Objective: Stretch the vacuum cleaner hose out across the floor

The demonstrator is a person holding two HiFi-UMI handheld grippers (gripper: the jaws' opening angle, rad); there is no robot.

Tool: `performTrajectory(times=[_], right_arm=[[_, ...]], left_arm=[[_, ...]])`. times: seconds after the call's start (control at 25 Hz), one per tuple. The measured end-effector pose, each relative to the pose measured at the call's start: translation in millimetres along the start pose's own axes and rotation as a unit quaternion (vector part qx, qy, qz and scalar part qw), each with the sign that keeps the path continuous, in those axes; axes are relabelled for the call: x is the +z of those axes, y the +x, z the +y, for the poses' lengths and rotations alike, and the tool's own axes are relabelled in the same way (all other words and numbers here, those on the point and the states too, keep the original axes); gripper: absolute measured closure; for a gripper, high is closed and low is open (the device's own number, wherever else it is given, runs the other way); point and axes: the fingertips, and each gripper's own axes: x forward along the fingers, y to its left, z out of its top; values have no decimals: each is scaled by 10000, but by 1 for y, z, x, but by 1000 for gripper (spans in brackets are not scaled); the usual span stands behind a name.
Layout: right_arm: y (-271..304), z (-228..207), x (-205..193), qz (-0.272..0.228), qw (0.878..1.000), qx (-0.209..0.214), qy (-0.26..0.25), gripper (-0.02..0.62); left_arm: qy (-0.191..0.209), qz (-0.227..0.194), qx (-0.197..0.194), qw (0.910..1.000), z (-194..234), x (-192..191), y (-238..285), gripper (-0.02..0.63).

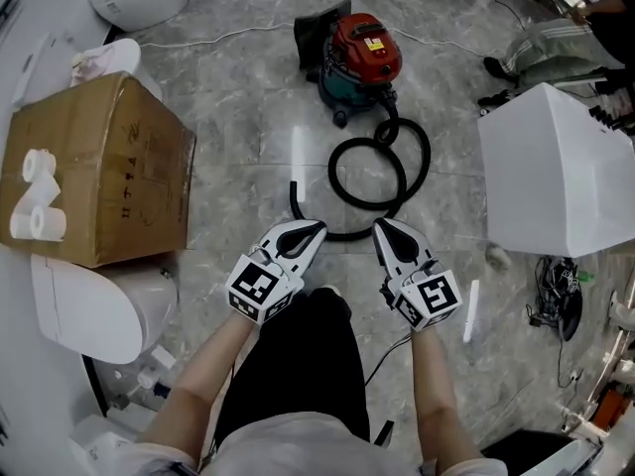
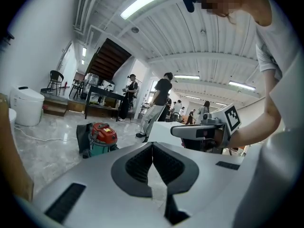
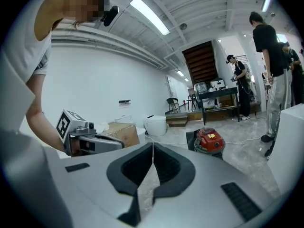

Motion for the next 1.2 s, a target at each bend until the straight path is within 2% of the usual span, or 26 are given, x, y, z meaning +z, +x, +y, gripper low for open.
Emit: performTrajectory(times=[0.44, 0.92, 1.04, 1.2], right_arm=[[50, -32, -101, 112, 9974, 697, -119, 578], [109, -88, -225, 136, 9960, 868, -188, 578], [120, -104, -250, 31, 9957, 922, -67, 578], [134, -112, -283, 30, 9921, 1253, 67, 578]], left_arm=[[71, 16, -149, 9999, 42, -104, 54, 598], [132, -3, -29, 9999, 113, -225, 108, 598], [192, -19, 8, 9998, 129, -252, 122, 598], [287, -50, -13, 9996, 142, -285, 140, 598]])
